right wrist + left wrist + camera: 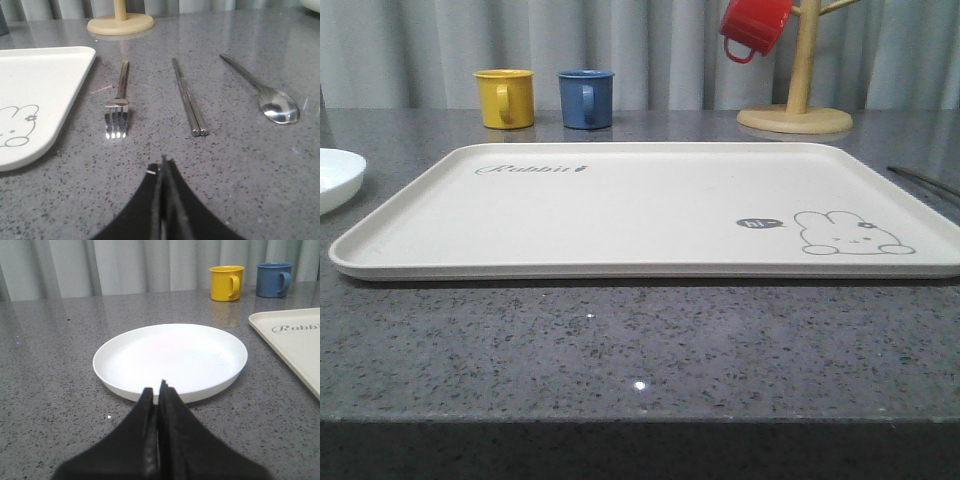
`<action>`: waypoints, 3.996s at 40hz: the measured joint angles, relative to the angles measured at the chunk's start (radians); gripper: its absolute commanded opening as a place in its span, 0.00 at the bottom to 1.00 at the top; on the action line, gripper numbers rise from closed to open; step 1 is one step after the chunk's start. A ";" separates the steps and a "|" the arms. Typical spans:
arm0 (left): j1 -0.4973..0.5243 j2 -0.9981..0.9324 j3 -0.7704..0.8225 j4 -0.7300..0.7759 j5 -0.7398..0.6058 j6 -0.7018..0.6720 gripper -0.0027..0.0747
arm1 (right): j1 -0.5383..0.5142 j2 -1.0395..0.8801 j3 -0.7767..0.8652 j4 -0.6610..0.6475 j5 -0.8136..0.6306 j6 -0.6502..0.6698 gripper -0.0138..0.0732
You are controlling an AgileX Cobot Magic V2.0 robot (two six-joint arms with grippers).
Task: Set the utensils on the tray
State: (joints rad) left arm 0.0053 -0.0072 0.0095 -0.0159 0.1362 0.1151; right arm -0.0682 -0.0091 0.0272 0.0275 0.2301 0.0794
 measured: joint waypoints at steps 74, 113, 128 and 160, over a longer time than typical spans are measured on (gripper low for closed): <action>0.000 0.321 -0.507 -0.002 0.134 0.000 0.01 | 0.000 0.289 -0.680 0.006 0.282 0.000 0.08; 0.000 0.350 -0.511 -0.010 0.129 0.000 0.90 | 0.000 0.318 -0.684 0.006 0.323 0.000 0.89; -0.023 0.576 -0.643 -0.037 0.223 0.045 0.90 | 0.000 0.318 -0.684 0.006 0.325 0.000 0.89; -0.212 1.574 -1.275 0.005 0.982 0.166 0.90 | 0.000 0.318 -0.684 0.006 0.329 0.000 0.89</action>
State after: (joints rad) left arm -0.2067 1.5665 -1.2654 -0.0106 1.1178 0.2807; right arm -0.0682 0.3091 -0.6568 0.0333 0.5591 0.0794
